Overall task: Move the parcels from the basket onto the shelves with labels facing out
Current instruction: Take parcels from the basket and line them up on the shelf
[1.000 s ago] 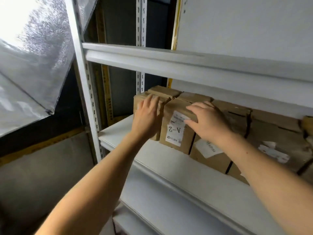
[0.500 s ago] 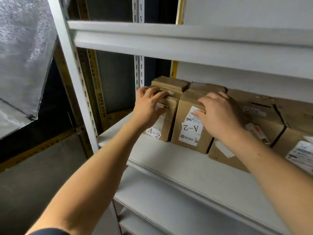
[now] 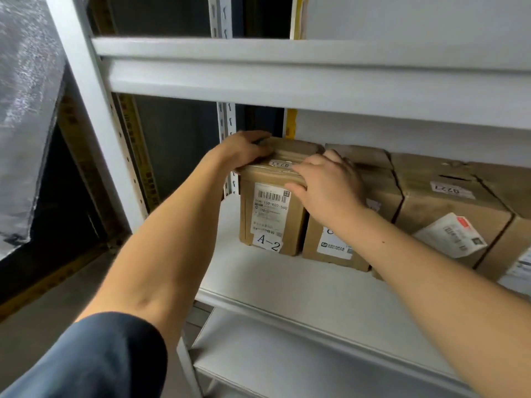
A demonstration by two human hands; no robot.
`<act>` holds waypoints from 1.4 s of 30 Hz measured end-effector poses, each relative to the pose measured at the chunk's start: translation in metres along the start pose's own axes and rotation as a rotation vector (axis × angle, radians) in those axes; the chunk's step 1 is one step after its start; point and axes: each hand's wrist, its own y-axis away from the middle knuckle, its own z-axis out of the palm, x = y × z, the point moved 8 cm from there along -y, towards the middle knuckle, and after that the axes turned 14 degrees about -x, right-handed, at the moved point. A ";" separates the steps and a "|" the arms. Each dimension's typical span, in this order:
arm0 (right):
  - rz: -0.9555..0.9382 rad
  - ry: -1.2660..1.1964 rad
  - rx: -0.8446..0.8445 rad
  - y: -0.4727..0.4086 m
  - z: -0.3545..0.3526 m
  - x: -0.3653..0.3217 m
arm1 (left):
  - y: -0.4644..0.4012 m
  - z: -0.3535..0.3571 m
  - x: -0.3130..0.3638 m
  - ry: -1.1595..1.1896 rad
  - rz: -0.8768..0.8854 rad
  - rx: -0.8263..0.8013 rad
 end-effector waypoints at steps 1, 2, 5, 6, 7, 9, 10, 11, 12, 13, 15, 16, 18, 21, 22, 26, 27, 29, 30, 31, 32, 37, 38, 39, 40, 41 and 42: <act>0.005 0.012 0.007 0.001 0.001 -0.001 | -0.003 0.004 -0.003 0.025 0.003 -0.042; 0.007 0.025 0.009 0.001 0.002 -0.001 | -0.004 0.009 -0.005 0.077 0.014 -0.070; 0.010 0.059 -0.001 0.004 0.003 0.001 | -0.003 0.014 -0.002 0.151 0.082 -0.091; 0.012 0.066 -0.007 0.005 0.003 0.001 | -0.004 0.014 0.001 0.145 0.099 -0.096; 0.012 0.069 -0.008 0.006 0.004 0.002 | -0.003 0.015 0.004 0.130 0.112 -0.099; 0.016 0.071 -0.002 0.009 0.005 0.002 | -0.006 0.016 0.005 0.116 0.114 -0.113; 0.020 0.071 0.002 0.009 0.007 0.002 | -0.006 0.016 0.004 0.123 0.115 -0.119; 0.026 0.073 0.010 0.010 0.008 0.002 | -0.007 0.016 0.004 0.122 0.120 -0.121; 0.030 0.077 0.015 0.011 0.010 0.002 | -0.007 0.015 0.004 0.117 0.124 -0.122; 0.036 0.082 0.016 0.011 0.011 0.003 | -0.007 0.015 0.004 0.114 0.127 -0.123; 0.044 0.098 0.009 0.012 0.014 0.004 | -0.008 0.016 0.005 0.127 0.133 -0.128; 0.040 0.105 0.014 0.013 0.013 0.004 | -0.008 0.017 0.005 0.144 0.131 -0.129; 0.023 0.111 0.025 0.015 0.011 0.004 | -0.009 0.021 0.006 0.198 0.123 -0.132; 0.002 0.119 0.018 0.017 0.010 0.007 | -0.010 0.024 0.007 0.216 0.114 -0.130; -0.010 0.120 0.021 0.018 0.010 0.008 | -0.011 0.025 0.006 0.200 0.117 -0.125; -0.042 0.122 0.054 0.022 0.009 0.013 | -0.014 0.026 0.006 0.196 0.112 -0.104; -0.043 0.122 0.050 0.022 0.009 0.014 | -0.014 0.027 0.007 0.201 0.105 -0.104; -0.043 0.120 0.033 0.022 0.008 0.016 | -0.013 0.029 0.010 0.222 0.095 -0.102; -0.044 0.113 0.033 0.022 0.006 0.018 | -0.012 0.031 0.011 0.239 0.093 -0.104; -0.045 0.102 0.035 0.022 0.005 0.020 | -0.012 0.032 0.012 0.255 0.092 -0.100; -0.045 0.095 0.034 0.022 0.004 0.022 | -0.011 0.033 0.014 0.265 0.087 -0.093; -0.057 0.082 -0.008 0.025 -0.001 0.020 | 0.001 0.036 0.022 0.294 0.070 -0.090; -0.063 0.073 -0.018 0.027 -0.003 0.021 | 0.004 0.036 0.024 0.286 0.076 -0.090; -0.067 0.056 -0.029 0.031 -0.005 0.023 | 0.006 0.036 0.026 0.271 0.084 -0.095; -0.064 0.034 -0.036 0.037 -0.010 0.028 | 0.008 0.035 0.027 0.246 0.090 -0.096; -0.050 0.011 -0.032 0.045 -0.016 0.037 | 0.011 0.033 0.029 0.199 0.095 -0.089; -0.024 -0.015 -0.023 0.055 -0.022 0.049 | 0.013 0.030 0.034 0.119 0.097 -0.070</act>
